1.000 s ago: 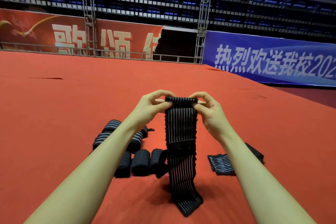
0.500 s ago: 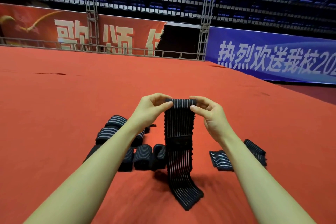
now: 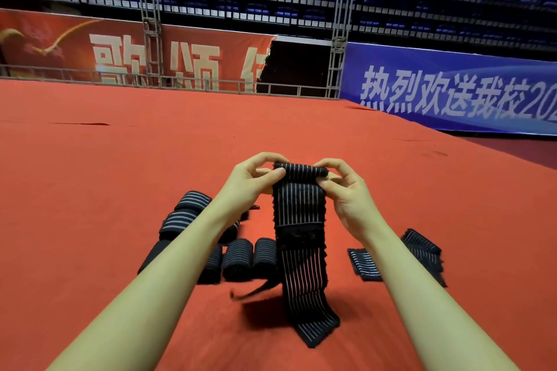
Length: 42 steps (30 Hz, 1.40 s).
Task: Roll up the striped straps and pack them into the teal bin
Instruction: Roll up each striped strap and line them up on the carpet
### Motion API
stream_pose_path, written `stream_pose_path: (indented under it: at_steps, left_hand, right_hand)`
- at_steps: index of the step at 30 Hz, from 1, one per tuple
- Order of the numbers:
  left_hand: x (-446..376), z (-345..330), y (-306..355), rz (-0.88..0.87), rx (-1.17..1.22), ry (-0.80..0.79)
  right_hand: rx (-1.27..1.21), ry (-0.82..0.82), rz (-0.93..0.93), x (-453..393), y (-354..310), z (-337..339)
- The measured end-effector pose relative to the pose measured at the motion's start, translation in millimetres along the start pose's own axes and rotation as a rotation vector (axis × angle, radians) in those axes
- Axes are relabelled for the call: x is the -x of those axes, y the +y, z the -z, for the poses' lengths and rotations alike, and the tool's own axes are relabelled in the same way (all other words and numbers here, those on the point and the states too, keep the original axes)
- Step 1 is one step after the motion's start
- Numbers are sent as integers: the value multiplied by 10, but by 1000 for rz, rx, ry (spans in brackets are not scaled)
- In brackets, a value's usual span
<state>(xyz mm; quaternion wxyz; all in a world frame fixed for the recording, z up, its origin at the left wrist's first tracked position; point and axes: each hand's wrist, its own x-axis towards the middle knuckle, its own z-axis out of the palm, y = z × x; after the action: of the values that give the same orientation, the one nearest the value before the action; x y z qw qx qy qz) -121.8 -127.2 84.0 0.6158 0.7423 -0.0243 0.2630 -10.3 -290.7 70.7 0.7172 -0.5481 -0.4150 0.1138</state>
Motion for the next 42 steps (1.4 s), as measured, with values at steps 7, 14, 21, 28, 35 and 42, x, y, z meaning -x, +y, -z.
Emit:
stream_pose_path:
  at_steps: [7, 14, 21, 28, 35, 42]
  left_hand:
    - [40, 57, 5, 29, -14, -54]
    - [42, 61, -35, 22, -35, 63]
    - [27, 66, -70, -10, -69, 102]
    - [-150, 18, 153, -117, -135, 143]
    - [-322, 73, 421, -242, -120, 170]
    - [-342, 0, 493, -340, -45, 209]
  right_hand:
    - [2, 10, 21, 6, 86, 29]
    - [73, -25, 25, 9, 63, 37]
    - [202, 23, -8, -3, 82, 18]
    - [244, 78, 127, -169, -194, -54]
    - [265, 67, 192, -341, -515, -104]
    - [260, 25, 181, -363, -615, -50]
